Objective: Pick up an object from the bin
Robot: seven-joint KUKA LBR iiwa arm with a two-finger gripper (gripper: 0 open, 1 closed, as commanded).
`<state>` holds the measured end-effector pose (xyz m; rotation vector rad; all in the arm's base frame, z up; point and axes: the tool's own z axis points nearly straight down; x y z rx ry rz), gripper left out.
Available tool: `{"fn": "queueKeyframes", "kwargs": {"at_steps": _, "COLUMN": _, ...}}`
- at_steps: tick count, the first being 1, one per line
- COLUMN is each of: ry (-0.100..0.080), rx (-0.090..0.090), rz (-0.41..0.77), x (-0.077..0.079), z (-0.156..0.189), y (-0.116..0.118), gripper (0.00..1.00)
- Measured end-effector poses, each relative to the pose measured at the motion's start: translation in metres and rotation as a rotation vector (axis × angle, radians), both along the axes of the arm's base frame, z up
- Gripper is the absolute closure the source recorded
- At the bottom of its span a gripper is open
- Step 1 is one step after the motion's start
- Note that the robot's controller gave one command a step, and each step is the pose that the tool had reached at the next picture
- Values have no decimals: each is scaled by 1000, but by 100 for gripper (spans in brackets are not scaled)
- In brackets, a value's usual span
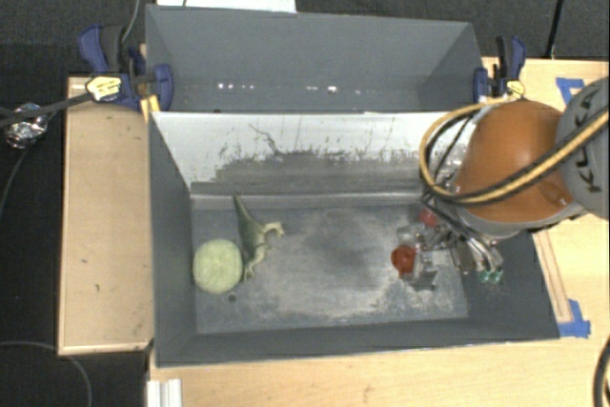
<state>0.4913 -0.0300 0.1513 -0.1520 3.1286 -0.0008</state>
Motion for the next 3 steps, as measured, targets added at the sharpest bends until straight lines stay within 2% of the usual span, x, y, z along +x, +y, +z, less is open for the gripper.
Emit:
{"fn": "queueKeyframes", "kwargs": {"at_steps": 1, "ry": 0, "rx": 0, "rz": 0, "x": 0, "z": 1, "y": 0, "gripper": 100}}
{"fn": "queueKeyframes", "kwargs": {"at_steps": 2, "ry": -19, "rx": -3, "rz": 82, "x": 0, "z": 16, "y": -6, "gripper": 100}}
{"fn": "queueKeyframes", "kwargs": {"at_steps": 3, "ry": -13, "rx": 0, "rz": -17, "x": -12, "z": 171, "y": -5, "gripper": 100}}
